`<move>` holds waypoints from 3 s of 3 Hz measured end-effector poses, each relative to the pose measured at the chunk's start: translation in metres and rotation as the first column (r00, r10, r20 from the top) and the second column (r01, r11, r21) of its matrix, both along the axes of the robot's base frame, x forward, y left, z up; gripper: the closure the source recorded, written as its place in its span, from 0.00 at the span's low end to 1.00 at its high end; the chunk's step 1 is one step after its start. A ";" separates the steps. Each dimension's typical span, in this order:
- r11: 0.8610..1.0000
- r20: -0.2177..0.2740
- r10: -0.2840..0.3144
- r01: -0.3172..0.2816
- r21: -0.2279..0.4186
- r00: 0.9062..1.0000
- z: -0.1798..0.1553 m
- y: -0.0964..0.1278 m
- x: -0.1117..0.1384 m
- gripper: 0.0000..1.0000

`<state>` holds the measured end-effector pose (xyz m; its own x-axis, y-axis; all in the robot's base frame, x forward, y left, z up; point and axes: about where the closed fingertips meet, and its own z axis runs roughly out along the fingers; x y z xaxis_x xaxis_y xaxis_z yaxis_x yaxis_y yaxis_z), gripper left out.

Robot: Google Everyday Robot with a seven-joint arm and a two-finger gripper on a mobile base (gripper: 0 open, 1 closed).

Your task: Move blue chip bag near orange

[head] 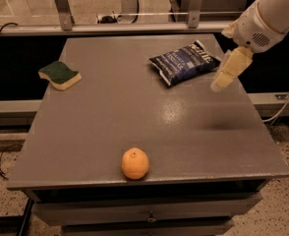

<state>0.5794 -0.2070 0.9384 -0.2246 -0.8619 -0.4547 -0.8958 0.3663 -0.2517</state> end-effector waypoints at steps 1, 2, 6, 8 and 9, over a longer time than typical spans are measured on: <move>0.993 0.002 -0.016 0.016 0.115 1.000 -0.022 0.011 0.053 0.00; 0.977 -0.007 -0.065 0.065 0.204 0.998 -0.054 0.017 0.095 0.00; 0.945 0.085 -0.168 0.136 0.297 0.982 -0.079 0.009 0.150 0.61; 0.947 0.244 -0.088 0.005 0.322 0.966 -0.007 0.027 0.125 1.00; 0.947 0.244 -0.088 0.005 0.322 0.966 -0.008 0.027 0.125 1.00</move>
Offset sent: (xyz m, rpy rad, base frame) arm 0.1447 0.0186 -0.0868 0.3091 -0.0102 -0.1365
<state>0.7042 -0.1803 0.9308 -0.1030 -0.6555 -0.7481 -0.7982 0.5032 -0.3311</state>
